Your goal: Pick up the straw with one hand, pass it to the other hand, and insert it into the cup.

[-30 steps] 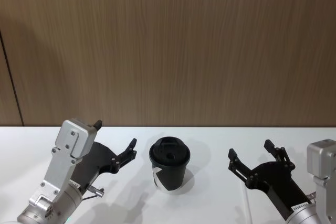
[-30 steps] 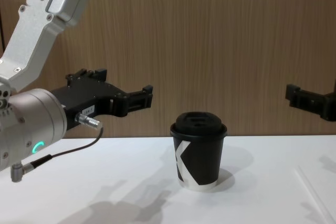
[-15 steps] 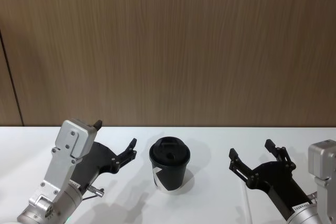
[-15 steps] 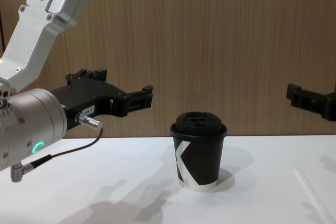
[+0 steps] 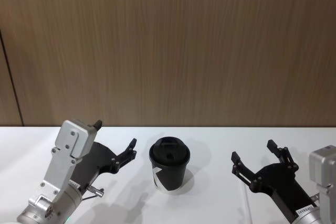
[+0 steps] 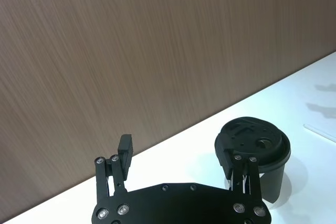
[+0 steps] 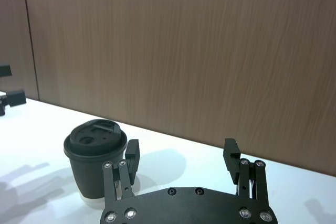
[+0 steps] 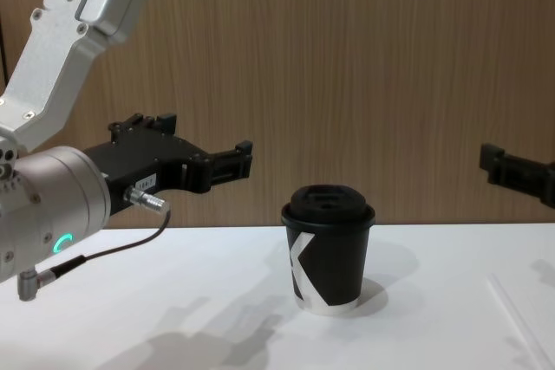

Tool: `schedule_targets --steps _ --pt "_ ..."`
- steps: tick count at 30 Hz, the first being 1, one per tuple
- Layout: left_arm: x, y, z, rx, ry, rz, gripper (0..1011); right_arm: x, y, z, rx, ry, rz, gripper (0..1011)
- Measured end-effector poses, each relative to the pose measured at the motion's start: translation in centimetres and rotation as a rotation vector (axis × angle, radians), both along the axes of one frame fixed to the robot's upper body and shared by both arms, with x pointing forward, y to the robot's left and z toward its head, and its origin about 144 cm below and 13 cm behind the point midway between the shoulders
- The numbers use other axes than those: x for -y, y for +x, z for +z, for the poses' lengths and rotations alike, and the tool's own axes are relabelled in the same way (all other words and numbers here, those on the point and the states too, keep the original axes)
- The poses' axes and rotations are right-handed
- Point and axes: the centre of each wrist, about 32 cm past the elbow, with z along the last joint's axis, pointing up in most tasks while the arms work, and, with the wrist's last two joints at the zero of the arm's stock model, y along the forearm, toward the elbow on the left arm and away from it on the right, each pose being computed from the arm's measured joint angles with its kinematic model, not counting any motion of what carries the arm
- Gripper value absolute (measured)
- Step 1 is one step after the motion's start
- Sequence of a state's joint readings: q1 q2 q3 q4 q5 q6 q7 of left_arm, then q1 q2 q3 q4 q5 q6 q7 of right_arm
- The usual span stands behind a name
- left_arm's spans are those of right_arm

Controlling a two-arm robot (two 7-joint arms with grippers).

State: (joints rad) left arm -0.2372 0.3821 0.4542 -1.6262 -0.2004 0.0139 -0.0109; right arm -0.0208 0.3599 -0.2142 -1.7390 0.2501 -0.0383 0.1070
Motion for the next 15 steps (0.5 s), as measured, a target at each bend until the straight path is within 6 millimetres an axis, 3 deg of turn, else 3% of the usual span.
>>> schedule_targets --steps 15 --pt "0.0 0.0 0.0 0.000 0.000 0.000 1003 1.8 0.6 -0.6 0.053 -0.130 0.023 1001"
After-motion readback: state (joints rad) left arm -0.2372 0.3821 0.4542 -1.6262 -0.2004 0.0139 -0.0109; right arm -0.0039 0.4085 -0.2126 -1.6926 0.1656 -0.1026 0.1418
